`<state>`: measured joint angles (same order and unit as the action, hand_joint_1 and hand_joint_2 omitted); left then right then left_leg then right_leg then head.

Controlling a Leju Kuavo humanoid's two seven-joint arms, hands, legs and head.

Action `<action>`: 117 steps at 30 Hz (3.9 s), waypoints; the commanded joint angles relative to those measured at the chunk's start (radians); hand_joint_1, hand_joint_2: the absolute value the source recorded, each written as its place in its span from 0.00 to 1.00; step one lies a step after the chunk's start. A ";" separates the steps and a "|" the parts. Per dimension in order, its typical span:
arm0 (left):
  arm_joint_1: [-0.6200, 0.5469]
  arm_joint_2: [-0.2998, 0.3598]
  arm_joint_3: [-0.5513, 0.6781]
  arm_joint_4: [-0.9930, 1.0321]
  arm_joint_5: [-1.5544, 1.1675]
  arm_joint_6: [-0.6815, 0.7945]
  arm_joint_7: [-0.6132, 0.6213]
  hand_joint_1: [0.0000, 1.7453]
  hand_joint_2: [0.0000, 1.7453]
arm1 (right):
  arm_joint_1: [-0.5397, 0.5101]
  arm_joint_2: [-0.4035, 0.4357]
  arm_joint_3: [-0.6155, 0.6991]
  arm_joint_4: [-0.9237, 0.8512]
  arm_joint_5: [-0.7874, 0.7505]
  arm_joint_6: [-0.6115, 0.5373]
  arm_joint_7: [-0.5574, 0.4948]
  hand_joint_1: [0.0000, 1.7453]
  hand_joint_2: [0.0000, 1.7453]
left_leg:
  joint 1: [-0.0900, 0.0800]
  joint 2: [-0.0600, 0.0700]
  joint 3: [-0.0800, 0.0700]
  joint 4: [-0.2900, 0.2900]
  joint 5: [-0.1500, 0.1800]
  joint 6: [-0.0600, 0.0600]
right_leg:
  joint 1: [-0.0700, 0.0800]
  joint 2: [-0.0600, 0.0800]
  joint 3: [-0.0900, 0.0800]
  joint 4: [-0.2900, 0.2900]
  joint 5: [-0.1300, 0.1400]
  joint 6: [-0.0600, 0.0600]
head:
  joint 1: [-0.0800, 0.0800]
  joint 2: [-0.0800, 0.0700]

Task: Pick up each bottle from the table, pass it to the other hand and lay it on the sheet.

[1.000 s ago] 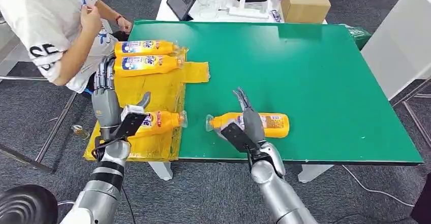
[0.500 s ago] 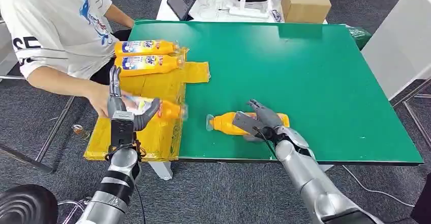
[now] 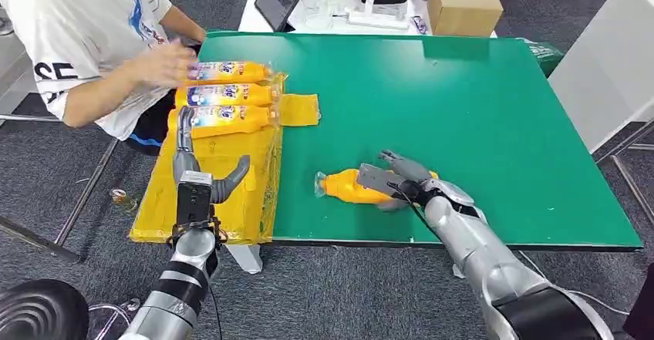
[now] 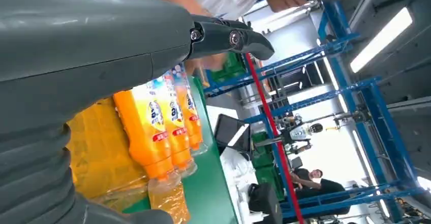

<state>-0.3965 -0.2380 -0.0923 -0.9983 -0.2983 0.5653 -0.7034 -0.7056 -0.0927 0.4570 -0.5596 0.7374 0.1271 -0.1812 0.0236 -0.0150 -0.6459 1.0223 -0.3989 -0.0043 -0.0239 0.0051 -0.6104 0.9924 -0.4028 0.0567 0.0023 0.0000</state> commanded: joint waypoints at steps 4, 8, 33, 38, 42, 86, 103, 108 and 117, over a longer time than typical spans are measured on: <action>-0.066 0.017 -0.028 0.146 0.037 -0.035 0.005 0.00 1.00 | -0.087 -0.093 0.170 0.105 0.004 0.154 0.027 0.00 1.00 | 0.000 0.000 0.004 -0.001 -0.001 0.003 | 0.001 -0.002 0.005 -0.001 -0.001 -0.003 | 0.000 0.000; -0.070 0.016 -0.032 0.158 0.039 -0.039 0.005 0.00 1.00 | -0.080 -0.099 0.199 0.109 0.003 0.171 0.030 0.00 1.00 | 0.000 -0.001 0.005 -0.001 -0.001 0.003 | 0.001 -0.003 0.006 -0.002 -0.001 -0.003 | 0.001 0.000; -0.044 -0.009 -0.004 0.133 0.074 -0.123 0.032 0.00 1.00 | 0.136 0.023 0.029 -0.035 -0.097 -0.340 -0.029 1.00 1.00 | 0.002 0.010 0.012 -0.003 -0.001 0.001 | 0.003 0.005 0.009 -0.004 0.001 -0.004 | 0.000 0.000; -0.015 -0.017 0.004 0.090 0.090 -0.174 0.071 0.00 1.00 | 0.236 0.049 -0.087 -0.295 -0.060 -0.411 -0.002 1.00 1.00 | 0.001 0.013 0.011 -0.001 -0.003 0.000 | 0.002 0.009 0.006 -0.001 0.000 -0.005 | 0.001 0.000; -0.017 -0.016 0.005 0.090 0.090 -0.175 0.071 0.00 1.00 | 0.239 0.045 -0.091 -0.294 -0.061 -0.412 -0.002 1.00 1.00 | 0.000 0.009 0.004 -0.001 -0.002 0.001 | 0.001 0.006 0.001 0.000 0.001 -0.004 | -0.001 0.000; -0.017 -0.016 0.005 0.090 0.090 -0.175 0.071 0.00 1.00 | 0.241 0.044 -0.092 -0.292 -0.061 -0.411 -0.002 1.00 1.00 | 0.000 0.008 0.001 0.000 -0.002 0.001 | 0.001 0.005 -0.001 0.000 0.001 -0.005 | 0.000 0.000; 0.005 0.024 -0.174 0.092 0.679 -0.988 0.314 0.00 1.00 | 0.517 0.222 -0.286 -0.662 -0.286 -0.758 -0.517 1.00 1.00 | 0.001 0.006 -0.001 0.000 -0.005 0.001 | 0.002 0.004 -0.001 0.000 -0.003 -0.003 | 0.001 0.000; 0.004 0.027 -0.175 0.093 0.682 -0.986 0.315 0.00 1.00 | 0.513 0.222 -0.288 -0.653 -0.287 -0.755 -0.517 1.00 1.00 | 0.000 0.005 -0.003 -0.001 -0.003 -0.001 | 0.001 0.002 -0.005 0.000 -0.002 -0.002 | 0.001 0.000; 0.004 0.032 -0.186 0.090 0.694 -0.981 0.310 0.00 1.00 | 0.507 0.233 -0.289 -0.608 -0.284 -0.694 -0.517 1.00 1.00 | 0.000 0.007 0.000 -0.001 -0.004 0.000 | 0.001 0.004 -0.002 -0.001 -0.002 -0.003 | 0.000 0.000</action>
<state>-0.3654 -0.2403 -0.2380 -0.9308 0.3880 -0.4219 -0.3937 -0.1787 0.1190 0.2056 -1.2120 0.4509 -0.6298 -0.7008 0.0240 -0.0098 -0.6522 1.0217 -0.4001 -0.0059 -0.0236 0.0093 -0.6184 0.9926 -0.4026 0.0567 0.0023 0.0000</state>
